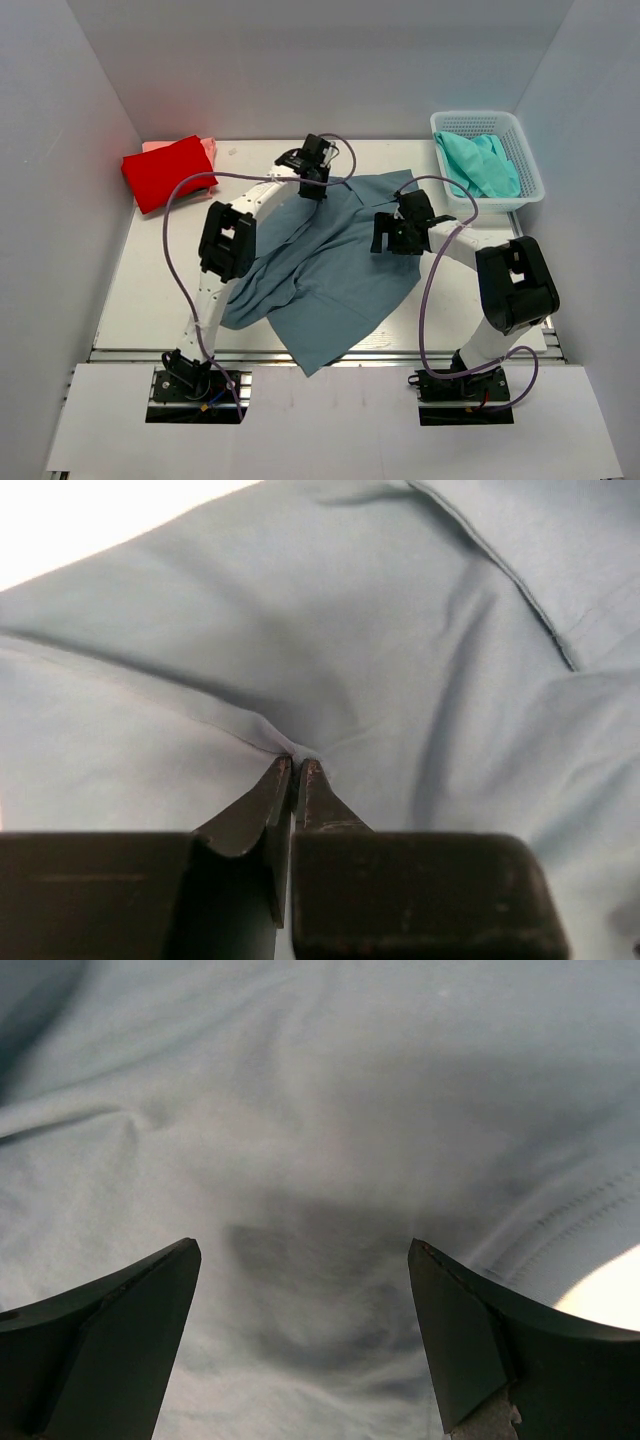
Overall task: Fold and stack the t-shirts
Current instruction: Flatten out the tshirt
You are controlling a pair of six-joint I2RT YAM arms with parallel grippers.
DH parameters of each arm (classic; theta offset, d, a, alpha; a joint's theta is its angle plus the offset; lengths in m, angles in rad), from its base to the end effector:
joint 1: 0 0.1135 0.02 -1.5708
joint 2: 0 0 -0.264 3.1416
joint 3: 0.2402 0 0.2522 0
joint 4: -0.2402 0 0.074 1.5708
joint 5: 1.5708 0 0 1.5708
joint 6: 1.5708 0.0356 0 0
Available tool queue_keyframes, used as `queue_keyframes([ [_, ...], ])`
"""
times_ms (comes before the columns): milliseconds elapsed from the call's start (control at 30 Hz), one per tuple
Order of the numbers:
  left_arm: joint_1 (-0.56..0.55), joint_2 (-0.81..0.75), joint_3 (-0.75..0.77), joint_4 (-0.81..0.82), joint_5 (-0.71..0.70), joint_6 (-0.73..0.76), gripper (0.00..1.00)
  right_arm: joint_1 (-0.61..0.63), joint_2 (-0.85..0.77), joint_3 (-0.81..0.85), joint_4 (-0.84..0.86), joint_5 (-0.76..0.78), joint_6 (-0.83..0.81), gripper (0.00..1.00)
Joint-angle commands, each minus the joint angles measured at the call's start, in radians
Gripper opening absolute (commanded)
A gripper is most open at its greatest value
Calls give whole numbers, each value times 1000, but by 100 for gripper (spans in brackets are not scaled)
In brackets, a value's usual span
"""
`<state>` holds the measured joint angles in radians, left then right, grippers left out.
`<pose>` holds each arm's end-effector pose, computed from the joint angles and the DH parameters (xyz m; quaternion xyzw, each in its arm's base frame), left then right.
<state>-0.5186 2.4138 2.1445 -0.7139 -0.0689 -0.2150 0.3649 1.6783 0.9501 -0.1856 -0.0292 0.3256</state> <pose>0.4615 -0.2605 0.1906 0.1348 0.9471 -0.0730 0.2820 0.3154 0.1216 0.1710 -0.0233 0.9462 0.1222 0.2989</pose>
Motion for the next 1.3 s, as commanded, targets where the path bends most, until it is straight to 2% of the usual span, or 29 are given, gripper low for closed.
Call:
queue_keyframes([
  [0, 43, -200, -52, 24, -72, 22, 0, -20, -17, -16, -35, 26, 13, 90],
  [67, 69, -226, -98, 24, -135, 35, 0, -27, -25, -19, -61, 67, 16, 90],
  [333, 238, -245, -156, 13, -190, 95, 0, -60, -31, -19, -117, 83, 0, 90],
  [400, 294, -236, -166, 25, -199, 144, 0, -63, -31, -4, -135, 92, -13, 90],
  [500, 334, -223, -198, 132, -190, 267, 0, -63, -32, 6, -137, 87, -26, 90],
  [633, 394, -122, -74, 159, -210, 350, 0, -66, -28, 12, -150, 103, -49, 90],
  [767, 426, 20, 164, 88, -290, 361, 0, -76, -20, 18, -163, 168, -48, 90],
  [833, 427, 36, 176, 134, -304, 361, 0, -86, -12, 35, -155, 173, -51, 90],
  [967, 436, 25, 78, 303, -278, 361, 0, -93, 17, 91, -137, 149, -60, 90],
  [1000, 436, 37, 95, 312, -264, 361, 6, -89, 18, 99, -137, 143, -69, 90],
  [1067, 436, 65, 162, 292, -212, 344, 75, -90, 14, 125, -135, 135, -79, 90],
  [1100, 427, 65, 185, 274, -180, 335, 100, -87, 5, 130, -137, 129, -94, 90],
  [1167, 417, 47, 180, 261, -111, 316, 100, -83, -23, 113, -129, 115, -106, 90],
  [1267, 408, -54, 85, 283, -27, 290, 100, -78, -91, 87, -117, 49, -103, 90],
])
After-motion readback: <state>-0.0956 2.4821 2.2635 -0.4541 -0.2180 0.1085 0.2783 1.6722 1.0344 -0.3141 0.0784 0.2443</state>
